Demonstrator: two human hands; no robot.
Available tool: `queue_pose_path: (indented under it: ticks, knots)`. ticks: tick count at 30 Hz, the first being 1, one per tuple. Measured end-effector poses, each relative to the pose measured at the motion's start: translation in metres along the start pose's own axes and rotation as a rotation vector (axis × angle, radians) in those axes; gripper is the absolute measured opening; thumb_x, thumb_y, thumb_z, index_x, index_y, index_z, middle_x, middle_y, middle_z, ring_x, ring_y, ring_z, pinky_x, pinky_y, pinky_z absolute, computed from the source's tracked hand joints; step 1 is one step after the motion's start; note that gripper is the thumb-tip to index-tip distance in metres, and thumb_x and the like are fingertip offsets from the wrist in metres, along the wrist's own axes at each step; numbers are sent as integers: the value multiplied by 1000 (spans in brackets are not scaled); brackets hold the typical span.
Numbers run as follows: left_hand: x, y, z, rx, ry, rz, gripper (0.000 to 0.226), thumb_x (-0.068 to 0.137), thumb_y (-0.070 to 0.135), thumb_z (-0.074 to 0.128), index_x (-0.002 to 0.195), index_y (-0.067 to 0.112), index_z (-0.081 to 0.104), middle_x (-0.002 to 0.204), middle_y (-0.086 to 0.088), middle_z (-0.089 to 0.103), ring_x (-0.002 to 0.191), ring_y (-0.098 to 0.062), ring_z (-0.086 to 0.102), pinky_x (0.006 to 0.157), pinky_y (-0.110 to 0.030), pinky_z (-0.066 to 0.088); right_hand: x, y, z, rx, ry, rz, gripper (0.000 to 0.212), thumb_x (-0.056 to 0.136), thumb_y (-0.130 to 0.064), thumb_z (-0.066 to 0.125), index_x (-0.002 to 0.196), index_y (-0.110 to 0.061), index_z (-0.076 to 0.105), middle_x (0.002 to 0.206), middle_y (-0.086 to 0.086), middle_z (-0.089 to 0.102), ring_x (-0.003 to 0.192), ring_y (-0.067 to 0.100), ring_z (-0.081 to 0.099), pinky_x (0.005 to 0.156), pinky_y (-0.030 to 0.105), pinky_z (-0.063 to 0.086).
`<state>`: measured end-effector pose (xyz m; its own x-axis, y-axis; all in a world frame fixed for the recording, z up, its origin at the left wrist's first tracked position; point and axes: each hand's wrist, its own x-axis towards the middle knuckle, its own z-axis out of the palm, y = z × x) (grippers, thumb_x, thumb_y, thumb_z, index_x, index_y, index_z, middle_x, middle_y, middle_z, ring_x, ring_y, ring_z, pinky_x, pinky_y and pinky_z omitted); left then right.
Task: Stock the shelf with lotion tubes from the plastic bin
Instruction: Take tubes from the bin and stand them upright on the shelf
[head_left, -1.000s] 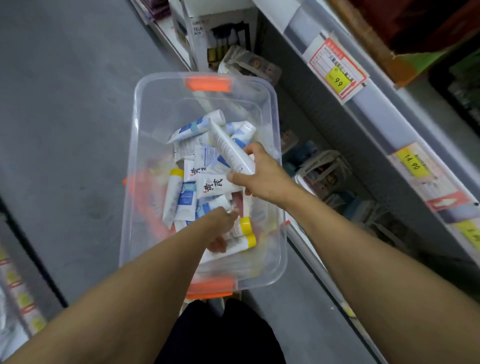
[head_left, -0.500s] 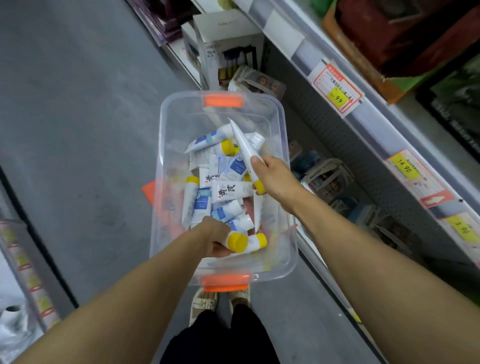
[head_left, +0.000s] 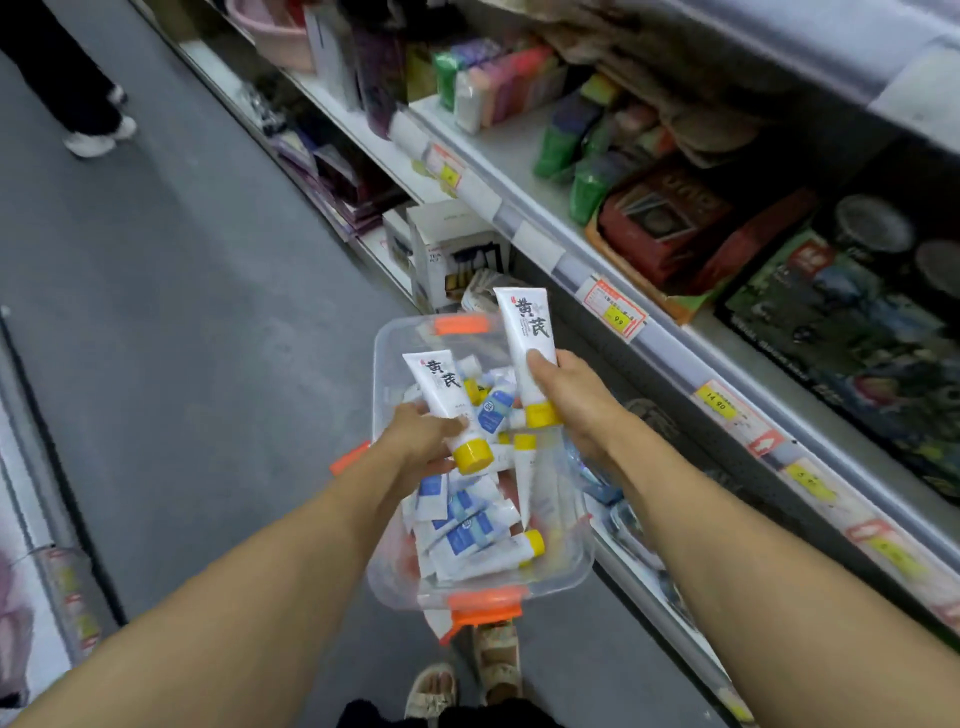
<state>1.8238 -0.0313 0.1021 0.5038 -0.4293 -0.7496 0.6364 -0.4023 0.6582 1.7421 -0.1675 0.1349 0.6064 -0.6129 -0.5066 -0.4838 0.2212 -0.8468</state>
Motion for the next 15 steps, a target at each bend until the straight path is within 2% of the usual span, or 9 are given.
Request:
queue_pose_path:
  ticks: [1,3,6,8,11,13,15]
  knots:
    - [-8,10,1,-4,-40,17,30,90,3,55,117,10,46,98,-8,60,68,-15,56,64,-30,47,-6,-8,-2,6,37,-6,34,95,-24,49,123,-5,47,109,15,61,87,26,60,79,41,52]
    - [-27,30,3,-58,-100,61,23,91,-1,51,109,15,49,91,-4,61,69,-15,56,60,-28,46,-18,-23,-8,32,87,-42,31,94,-19,51,121,-3,46,118,19,58,92,23,58,82,40,50]
    - [-50,57,11,-107,-204,164,42,90,-7,44,122,21,44,109,-6,60,78,-19,60,67,-33,50,-43,-48,-19,121,116,-131,25,92,-6,52,115,-10,44,102,9,61,78,15,58,60,22,51]
    - [-64,73,18,-90,-269,224,47,90,-8,44,128,21,40,120,-7,57,83,-21,60,73,-37,50,-62,-64,-31,130,156,-211,30,91,0,53,115,-13,41,101,3,60,76,7,57,56,18,49]
    - [-86,97,31,47,-296,332,45,91,-5,48,120,28,40,127,-6,55,98,-28,59,74,-40,51,-91,-83,-50,52,231,-301,27,90,-5,56,110,-13,41,118,9,59,89,16,58,69,32,53]
    - [-102,112,43,145,-290,415,46,90,-4,50,124,26,39,126,-8,54,105,-29,58,68,-39,52,-112,-95,-65,12,303,-339,27,90,-9,58,108,-17,41,120,4,57,100,20,58,86,44,53]
    - [-117,125,57,221,-287,492,51,89,-6,50,131,20,37,123,-10,55,106,-29,57,75,-43,53,-131,-105,-78,-24,374,-380,32,89,-12,60,112,-21,40,118,-2,55,106,21,57,93,49,49]
